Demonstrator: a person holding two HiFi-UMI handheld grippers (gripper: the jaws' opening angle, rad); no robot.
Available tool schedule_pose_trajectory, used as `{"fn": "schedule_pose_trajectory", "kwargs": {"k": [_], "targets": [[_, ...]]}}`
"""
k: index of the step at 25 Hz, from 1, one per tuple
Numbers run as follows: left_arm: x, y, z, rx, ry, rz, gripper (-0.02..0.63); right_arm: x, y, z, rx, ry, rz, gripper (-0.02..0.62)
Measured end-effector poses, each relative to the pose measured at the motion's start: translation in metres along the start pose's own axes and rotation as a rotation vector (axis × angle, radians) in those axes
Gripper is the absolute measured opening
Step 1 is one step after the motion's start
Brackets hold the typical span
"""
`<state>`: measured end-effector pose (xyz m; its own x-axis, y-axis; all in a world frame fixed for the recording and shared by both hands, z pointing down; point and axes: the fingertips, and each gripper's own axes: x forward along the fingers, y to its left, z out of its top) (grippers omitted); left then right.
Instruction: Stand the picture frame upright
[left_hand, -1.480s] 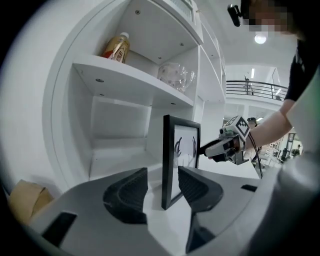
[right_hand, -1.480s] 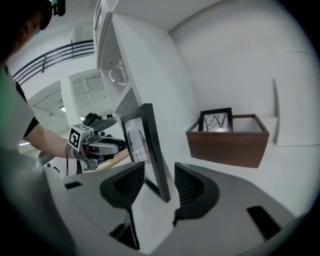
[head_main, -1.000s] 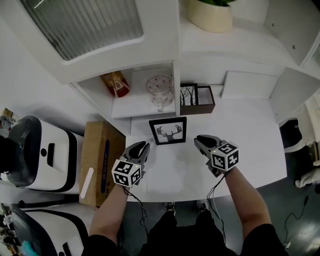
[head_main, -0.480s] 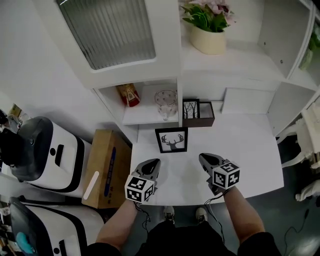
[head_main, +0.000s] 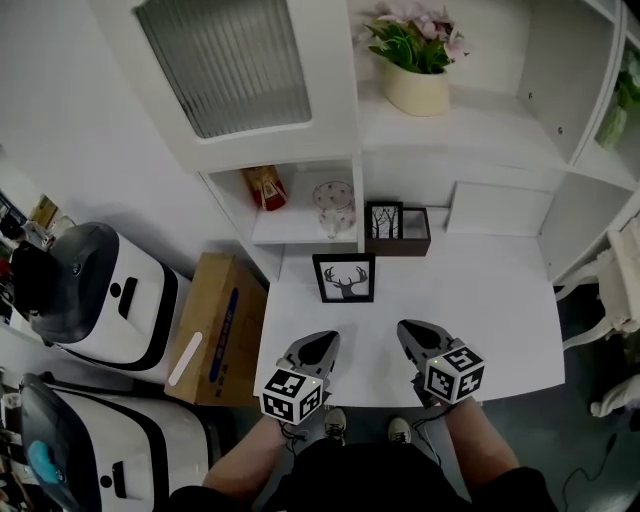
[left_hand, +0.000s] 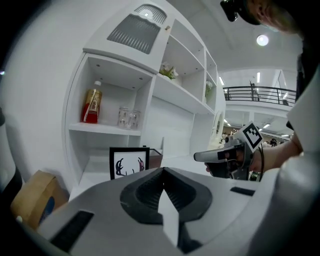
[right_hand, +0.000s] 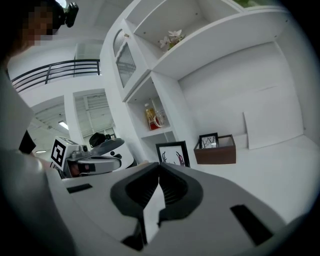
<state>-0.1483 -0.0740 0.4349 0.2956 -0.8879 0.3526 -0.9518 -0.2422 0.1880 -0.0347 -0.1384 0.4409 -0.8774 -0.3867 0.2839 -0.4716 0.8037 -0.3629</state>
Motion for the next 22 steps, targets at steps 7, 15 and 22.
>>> {"fn": "schedule_pose_trajectory", "kwargs": {"k": [7,15,22], "targets": [[-0.006,-0.046,-0.009,-0.019,-0.005,0.01,0.005,-0.03,0.012,-0.007,-0.034,0.011,0.046,0.005],[-0.007,-0.097,-0.025,-0.073,-0.018,0.043,0.005,-0.067,0.011,-0.015,-0.061,0.038,0.12,0.003],[-0.006,-0.137,-0.041,-0.119,-0.026,0.106,0.005,-0.096,0.013,-0.033,-0.101,0.089,0.204,0.003]]}}
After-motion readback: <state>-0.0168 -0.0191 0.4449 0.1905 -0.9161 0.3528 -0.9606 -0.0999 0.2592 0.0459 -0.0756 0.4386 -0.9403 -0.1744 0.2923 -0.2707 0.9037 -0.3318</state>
